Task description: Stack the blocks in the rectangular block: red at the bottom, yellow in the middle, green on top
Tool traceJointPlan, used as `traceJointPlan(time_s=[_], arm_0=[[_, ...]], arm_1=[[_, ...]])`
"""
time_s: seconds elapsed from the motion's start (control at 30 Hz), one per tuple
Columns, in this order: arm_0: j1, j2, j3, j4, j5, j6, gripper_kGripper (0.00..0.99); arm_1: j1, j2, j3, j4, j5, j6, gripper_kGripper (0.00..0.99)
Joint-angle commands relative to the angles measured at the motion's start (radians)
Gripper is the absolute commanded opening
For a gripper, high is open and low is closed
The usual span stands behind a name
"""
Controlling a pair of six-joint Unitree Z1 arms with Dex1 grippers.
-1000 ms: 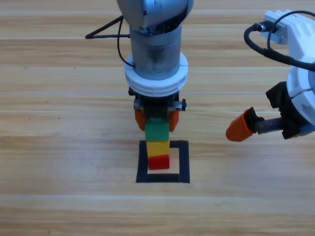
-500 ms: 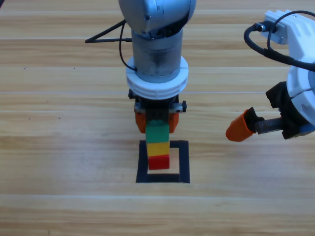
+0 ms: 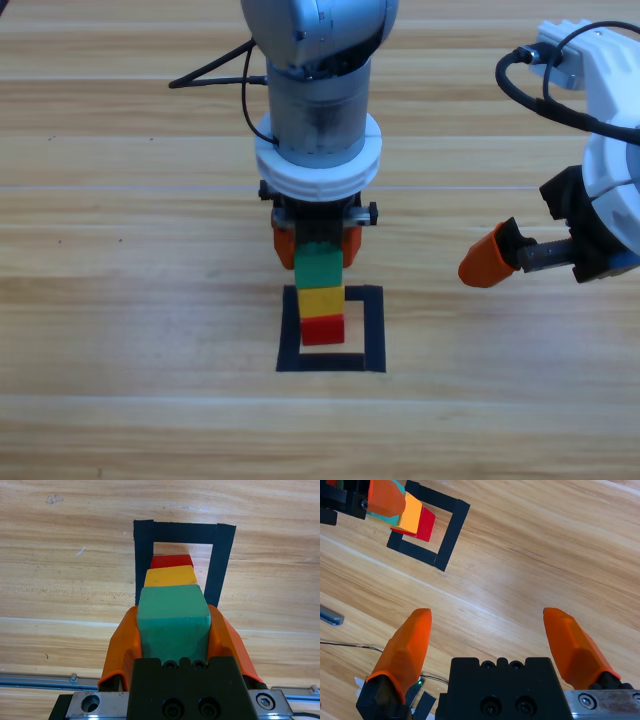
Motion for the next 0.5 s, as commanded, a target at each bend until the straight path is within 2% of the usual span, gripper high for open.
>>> traceJointPlan(time_s=[0.03,0.5], arm_0=[[-0.019,0.030,-0.002,0.003,0.009,-0.011,0.000],[-0.027,0.027,-0.006,0.002,0.012,-0.011,0.009]], arm_1=[[-0.027,-0.011,0.022,-0.016,0.001,0.000,0.980],[-0.027,-0.012,0.023,-0.016,0.001,0.000,0.980]])
